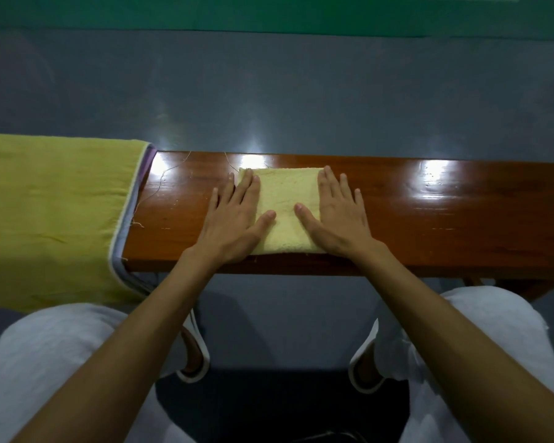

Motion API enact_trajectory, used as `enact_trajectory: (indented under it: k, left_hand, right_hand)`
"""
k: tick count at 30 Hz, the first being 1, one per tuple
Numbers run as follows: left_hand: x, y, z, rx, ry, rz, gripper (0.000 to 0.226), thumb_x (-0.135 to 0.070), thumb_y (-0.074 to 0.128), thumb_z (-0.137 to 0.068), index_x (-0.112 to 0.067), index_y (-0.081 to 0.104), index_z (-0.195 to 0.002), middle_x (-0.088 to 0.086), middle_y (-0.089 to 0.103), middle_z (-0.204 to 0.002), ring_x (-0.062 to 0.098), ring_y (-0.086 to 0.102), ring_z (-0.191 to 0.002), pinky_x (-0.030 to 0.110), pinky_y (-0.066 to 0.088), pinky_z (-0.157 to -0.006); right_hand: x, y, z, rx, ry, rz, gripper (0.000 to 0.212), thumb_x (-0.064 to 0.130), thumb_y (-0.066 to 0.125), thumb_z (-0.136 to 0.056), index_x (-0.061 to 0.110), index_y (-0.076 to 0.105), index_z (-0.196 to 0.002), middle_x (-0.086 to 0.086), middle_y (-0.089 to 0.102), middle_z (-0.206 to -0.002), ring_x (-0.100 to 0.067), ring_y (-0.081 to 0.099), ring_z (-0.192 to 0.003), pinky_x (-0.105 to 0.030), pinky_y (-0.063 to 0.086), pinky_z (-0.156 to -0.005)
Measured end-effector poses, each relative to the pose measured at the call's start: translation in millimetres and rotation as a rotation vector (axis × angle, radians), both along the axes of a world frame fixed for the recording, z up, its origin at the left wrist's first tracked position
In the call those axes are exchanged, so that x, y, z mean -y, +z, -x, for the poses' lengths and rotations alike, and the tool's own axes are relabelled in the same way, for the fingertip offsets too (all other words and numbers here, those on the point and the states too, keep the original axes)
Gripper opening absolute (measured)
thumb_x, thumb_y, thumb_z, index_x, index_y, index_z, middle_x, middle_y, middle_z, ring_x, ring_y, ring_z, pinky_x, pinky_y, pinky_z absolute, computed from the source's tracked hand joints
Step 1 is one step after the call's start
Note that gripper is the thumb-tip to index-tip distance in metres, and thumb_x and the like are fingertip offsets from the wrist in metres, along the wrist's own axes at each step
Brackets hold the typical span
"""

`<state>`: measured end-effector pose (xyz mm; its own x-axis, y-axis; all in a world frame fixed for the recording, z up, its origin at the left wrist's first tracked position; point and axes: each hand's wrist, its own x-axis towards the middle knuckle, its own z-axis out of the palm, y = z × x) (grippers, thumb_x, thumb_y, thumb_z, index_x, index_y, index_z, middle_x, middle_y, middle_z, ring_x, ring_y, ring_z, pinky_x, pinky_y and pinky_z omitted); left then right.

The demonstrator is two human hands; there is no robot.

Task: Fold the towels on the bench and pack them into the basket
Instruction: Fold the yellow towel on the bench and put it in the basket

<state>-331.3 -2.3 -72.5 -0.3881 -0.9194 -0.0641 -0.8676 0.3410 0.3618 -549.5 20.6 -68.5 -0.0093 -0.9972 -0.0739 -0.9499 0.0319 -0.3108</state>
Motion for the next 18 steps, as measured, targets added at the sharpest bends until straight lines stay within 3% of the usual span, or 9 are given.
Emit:
enact_trajectory:
  k: [2,4,6,8,11,14,18]
  left_hand:
    - [-3,0,-5,-0.107,0.009,0.020,0.079,-0.063,0.017,-0.099,-0.023,0.004,-0.165,-0.005,-0.005,-0.172,0.016,-0.012,-0.157,0.048,-0.004,-0.128]
    - [-6,4,-11,-0.227,0.022,0.103,0.068,-0.056,0.026,-0.103,-0.023,0.024,-0.162,-0.003,0.017,-0.170,0.017,0.007,-0.157,0.045,0.010,-0.126]
    - [-10,11,-18,-0.341,0.038,0.174,0.052,-0.045,0.039,-0.104,-0.020,0.047,-0.148,-0.002,0.044,-0.155,0.013,0.032,-0.143,0.042,0.030,-0.116]
    - [-14,16,-24,-0.442,0.035,0.183,0.033,-0.031,0.049,-0.102,-0.020,0.058,-0.132,-0.001,0.058,-0.135,0.010,0.045,-0.125,0.041,0.043,-0.104]
    - [-21,14,-33,-0.526,-0.006,0.116,0.022,-0.014,0.052,-0.104,-0.020,0.062,-0.123,-0.002,0.061,-0.127,0.013,0.055,-0.119,0.039,0.053,-0.096]
    - [-27,3,-41,-0.478,-0.034,0.041,0.024,-0.021,0.055,-0.104,-0.025,0.062,-0.126,0.000,0.056,-0.128,0.012,0.050,-0.119,0.031,0.051,-0.095]
    - [-30,-5,-48,-0.465,-0.044,0.027,0.028,-0.029,0.059,-0.102,-0.031,0.059,-0.129,-0.005,0.055,-0.121,0.012,0.048,-0.115,0.033,0.048,-0.092]
  right_hand:
    - [-2,7,3,0.145,-0.049,0.040,0.086,0.061,0.036,-0.103,0.012,0.000,-0.163,-0.007,0.002,-0.172,-0.027,0.000,-0.158,-0.051,0.007,-0.127]
    - [-4,17,11,0.285,-0.089,0.107,0.080,0.053,0.045,-0.103,0.011,0.010,-0.163,-0.009,0.016,-0.169,-0.028,0.014,-0.156,-0.051,0.019,-0.126]
    - [-7,26,19,0.359,-0.129,0.185,0.072,0.046,0.053,-0.103,0.011,0.024,-0.159,-0.009,0.029,-0.164,-0.026,0.028,-0.150,-0.048,0.030,-0.121]
    - [-13,31,27,0.398,-0.135,0.302,0.058,0.038,0.062,-0.100,0.011,0.043,-0.148,-0.010,0.048,-0.149,-0.022,0.046,-0.134,-0.043,0.043,-0.111]
    - [-25,29,34,0.409,-0.015,0.418,0.038,0.027,0.071,-0.093,0.011,0.057,-0.124,-0.006,0.061,-0.121,-0.017,0.058,-0.107,-0.043,0.056,-0.091]
    - [-34,17,34,0.390,0.146,0.322,0.042,0.028,0.071,-0.089,0.012,0.056,-0.124,-0.005,0.060,-0.120,-0.016,0.058,-0.103,-0.040,0.059,-0.084]
    - [-43,3,35,0.267,0.231,0.250,0.050,0.043,0.064,-0.087,0.016,0.055,-0.128,0.001,0.055,-0.119,-0.010,0.050,-0.102,-0.031,0.053,-0.082]
